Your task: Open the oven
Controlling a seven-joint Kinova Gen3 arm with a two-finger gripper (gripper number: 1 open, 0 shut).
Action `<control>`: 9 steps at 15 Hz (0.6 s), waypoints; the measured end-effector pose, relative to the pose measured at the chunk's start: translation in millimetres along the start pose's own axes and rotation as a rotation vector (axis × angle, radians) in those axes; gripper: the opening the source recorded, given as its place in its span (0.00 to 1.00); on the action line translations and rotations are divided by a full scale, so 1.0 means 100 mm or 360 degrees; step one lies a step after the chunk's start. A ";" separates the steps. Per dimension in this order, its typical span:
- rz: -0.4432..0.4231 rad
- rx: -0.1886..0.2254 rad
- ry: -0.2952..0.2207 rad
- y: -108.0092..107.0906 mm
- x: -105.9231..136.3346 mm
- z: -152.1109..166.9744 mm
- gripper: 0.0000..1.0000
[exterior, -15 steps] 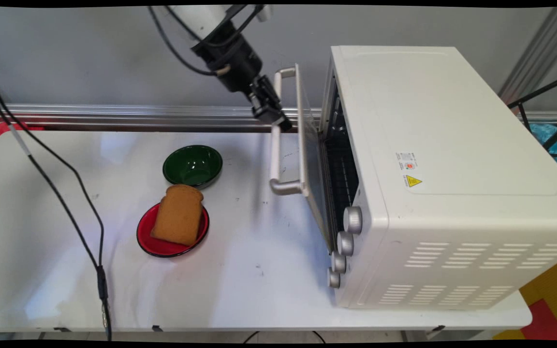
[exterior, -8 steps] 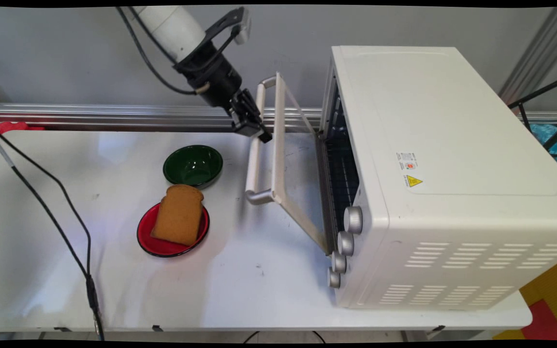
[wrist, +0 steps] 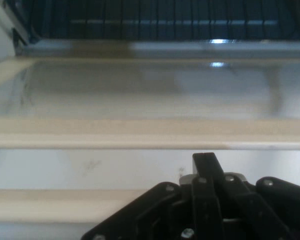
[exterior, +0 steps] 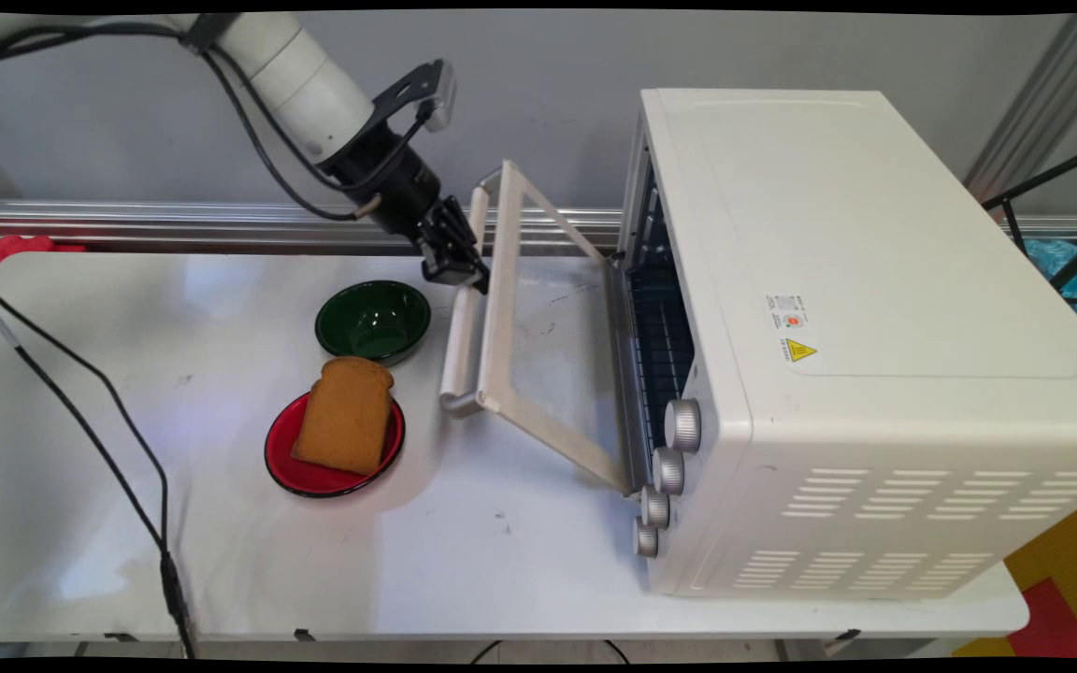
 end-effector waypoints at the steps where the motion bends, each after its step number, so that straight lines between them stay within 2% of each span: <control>1: 0.0006 0.0005 -0.0005 -0.02 -0.06 0.01 0.00; 9: 0.0063 0.0012 -0.0027 -0.09 -0.51 0.12 0.00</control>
